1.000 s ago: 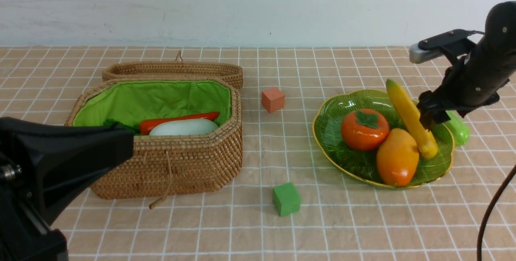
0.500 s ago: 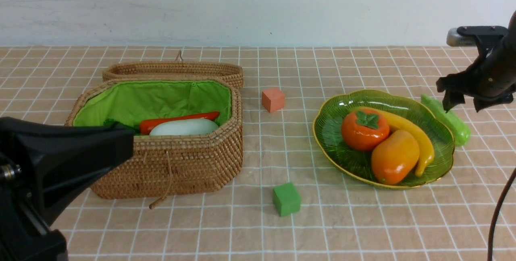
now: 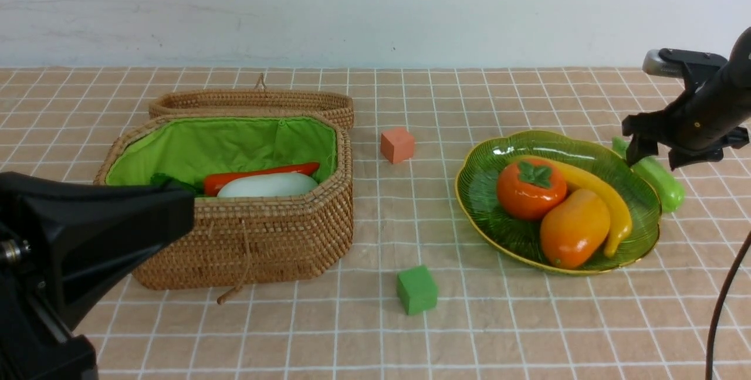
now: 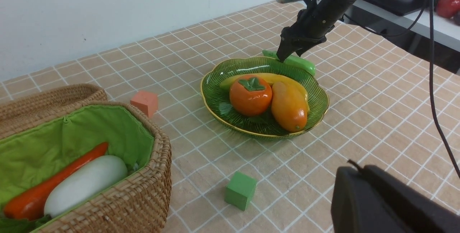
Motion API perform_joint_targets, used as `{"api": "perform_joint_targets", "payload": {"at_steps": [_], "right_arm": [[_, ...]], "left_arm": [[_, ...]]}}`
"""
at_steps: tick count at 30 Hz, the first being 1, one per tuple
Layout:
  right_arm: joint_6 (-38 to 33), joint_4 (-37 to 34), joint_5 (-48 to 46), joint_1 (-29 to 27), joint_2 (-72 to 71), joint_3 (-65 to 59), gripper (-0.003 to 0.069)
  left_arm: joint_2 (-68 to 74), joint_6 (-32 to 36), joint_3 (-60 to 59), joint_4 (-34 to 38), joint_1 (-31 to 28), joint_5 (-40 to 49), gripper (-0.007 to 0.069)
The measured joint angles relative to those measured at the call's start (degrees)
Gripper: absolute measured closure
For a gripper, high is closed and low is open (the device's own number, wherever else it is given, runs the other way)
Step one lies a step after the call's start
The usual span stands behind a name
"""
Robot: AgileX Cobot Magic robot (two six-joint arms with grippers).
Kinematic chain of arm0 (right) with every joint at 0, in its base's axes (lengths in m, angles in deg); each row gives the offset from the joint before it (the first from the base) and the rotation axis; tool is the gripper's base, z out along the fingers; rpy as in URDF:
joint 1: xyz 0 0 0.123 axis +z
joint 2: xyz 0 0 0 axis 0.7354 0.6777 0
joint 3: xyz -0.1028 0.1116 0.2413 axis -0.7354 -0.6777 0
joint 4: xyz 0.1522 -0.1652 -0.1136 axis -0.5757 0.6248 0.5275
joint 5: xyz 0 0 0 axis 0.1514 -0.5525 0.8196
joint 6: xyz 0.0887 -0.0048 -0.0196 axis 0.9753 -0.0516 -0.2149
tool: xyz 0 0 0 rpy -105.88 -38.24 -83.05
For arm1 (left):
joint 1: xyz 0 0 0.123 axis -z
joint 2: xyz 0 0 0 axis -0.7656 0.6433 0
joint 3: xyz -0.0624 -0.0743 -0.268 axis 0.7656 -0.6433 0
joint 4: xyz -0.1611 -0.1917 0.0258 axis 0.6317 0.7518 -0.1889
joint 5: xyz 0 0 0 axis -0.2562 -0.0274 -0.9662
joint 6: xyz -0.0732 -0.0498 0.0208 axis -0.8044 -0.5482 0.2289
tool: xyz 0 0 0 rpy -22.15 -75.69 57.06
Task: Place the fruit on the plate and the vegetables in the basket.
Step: Take a chayote with your right arm and place it on the basket on the left.
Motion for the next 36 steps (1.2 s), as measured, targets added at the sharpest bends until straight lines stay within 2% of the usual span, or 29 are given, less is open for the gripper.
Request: {"api": "perform_joint_targets", "payload": {"at_steps": [19, 21, 23, 24, 31, 33, 36], "right_arm": [[1.2, 1.7, 1.2, -0.7, 3.5, 0.1, 0.0155], [1.1, 2.0, 1.4, -0.8, 3.8, 0.4, 0.0167], [1.1, 2.1, 1.2, -1.0, 4.0, 0.6, 0.0226], [1.1, 2.1, 1.2, -0.9, 4.0, 0.7, 0.0226], [1.3, 3.7, -6.9, -1.0, -2.3, -0.2, 0.0226], [0.6, -0.3, -9.6, -0.2, -9.1, -0.2, 0.0226], [-9.5, -13.1, -11.6, 4.7, -17.4, 0.2, 0.0226]], "left_arm": [[0.0, 0.0, 0.0, 0.4, 0.0, 0.0, 0.0620], [0.0, 0.0, 0.0, 0.4, 0.0, 0.0, 0.0620], [0.0, 0.0, 0.0, 0.4, 0.0, 0.0, 0.0620], [0.0, 0.0, 0.0, 0.4, 0.0, 0.0, 0.0620], [0.0, -0.8, 0.0, -1.2, 0.0, 1.6, 0.0620], [0.0, -4.5, 0.0, -4.9, 0.0, 3.6, 0.0620], [-0.8, -13.0, 0.0, -15.2, 0.0, 7.7, 0.0620]]}}
